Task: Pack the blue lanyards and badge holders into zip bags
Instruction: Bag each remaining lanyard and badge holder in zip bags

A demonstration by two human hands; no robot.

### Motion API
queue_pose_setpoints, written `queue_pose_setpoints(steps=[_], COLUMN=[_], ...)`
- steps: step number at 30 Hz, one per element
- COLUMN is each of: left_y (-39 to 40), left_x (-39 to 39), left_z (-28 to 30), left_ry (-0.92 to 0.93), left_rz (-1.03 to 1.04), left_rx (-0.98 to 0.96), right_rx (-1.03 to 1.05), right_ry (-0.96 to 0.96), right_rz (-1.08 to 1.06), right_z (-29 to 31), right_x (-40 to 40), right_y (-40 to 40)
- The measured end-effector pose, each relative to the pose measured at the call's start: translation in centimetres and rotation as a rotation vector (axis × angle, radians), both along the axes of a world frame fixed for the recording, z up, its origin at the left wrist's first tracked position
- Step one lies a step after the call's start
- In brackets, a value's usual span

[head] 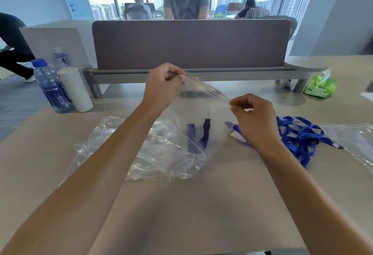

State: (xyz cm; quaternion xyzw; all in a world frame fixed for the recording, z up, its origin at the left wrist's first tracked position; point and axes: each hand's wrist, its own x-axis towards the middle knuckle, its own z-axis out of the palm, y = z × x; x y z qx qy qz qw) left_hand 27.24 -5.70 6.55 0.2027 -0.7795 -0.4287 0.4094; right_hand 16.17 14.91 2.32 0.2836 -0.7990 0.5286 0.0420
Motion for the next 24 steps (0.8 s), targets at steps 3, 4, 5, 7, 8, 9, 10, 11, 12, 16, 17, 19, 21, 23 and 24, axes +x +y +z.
queue_pose_setpoints(steps=[3, 4, 5, 7, 8, 9, 10, 11, 12, 16, 17, 19, 21, 23, 24], left_y=[0.7, 0.8, 1.0, 1.4, 1.7, 2.0, 2.3, 2.5, 2.7, 3.9, 4.4, 5.6, 6.9, 8.1, 8.5], left_x=[-0.8, -1.0, -1.2, -1.5, -1.5, -1.6, -1.6, -1.7, -1.8, -2.5, -2.7, -3.3, -3.9, -4.4, -4.6], left_z=[1.4, 1.8, 2.2, 2.8, 3.2, 3.5, 3.8, 4.1, 4.4, 5.6, 5.9, 6.4, 6.8, 7.1, 7.3], left_ry=[0.072, 0.099, 0.124, 0.170, 0.185, 0.196, 0.204, 0.212, 0.222, 0.270, 0.271, 0.261, 0.242, 0.217, 0.211], left_rz=[0.003, 0.002, -0.003, -0.008, -0.008, -0.006, -0.005, -0.004, -0.002, -0.031, -0.050, -0.097, -0.140, -0.182, -0.204], left_rx=[-0.007, 0.001, 0.016, 0.042, 0.043, 0.039, 0.036, 0.035, 0.034, 0.063, 0.064, 0.046, 0.006, -0.037, -0.051], right_rx=[-0.073, -0.092, -0.106, -0.123, -0.133, -0.143, -0.151, -0.157, -0.163, -0.186, -0.175, -0.145, -0.116, -0.076, -0.050], right_ry=[0.024, 0.025, 0.029, 0.046, 0.057, 0.070, 0.081, 0.086, 0.089, 0.137, 0.171, 0.252, 0.332, 0.399, 0.420], right_rz=[-0.039, -0.041, -0.041, -0.042, -0.041, -0.040, -0.040, -0.043, -0.050, -0.091, -0.097, -0.083, -0.032, 0.010, 0.021], right_z=[2.4, 3.1, 3.7, 4.9, 5.5, 6.1, 6.6, 7.0, 7.5, 8.9, 9.3, 9.9, 10.5, 11.1, 11.4], right_x=[-1.0, -1.3, -1.5, -2.0, -2.2, -2.4, -2.6, -2.8, -3.0, -3.3, -3.2, -3.0, -2.7, -2.8, -3.0], right_y=[0.8, 1.1, 1.3, 1.7, 1.8, 2.0, 2.1, 2.3, 2.4, 3.1, 3.3, 3.6, 3.6, 3.6, 3.6])
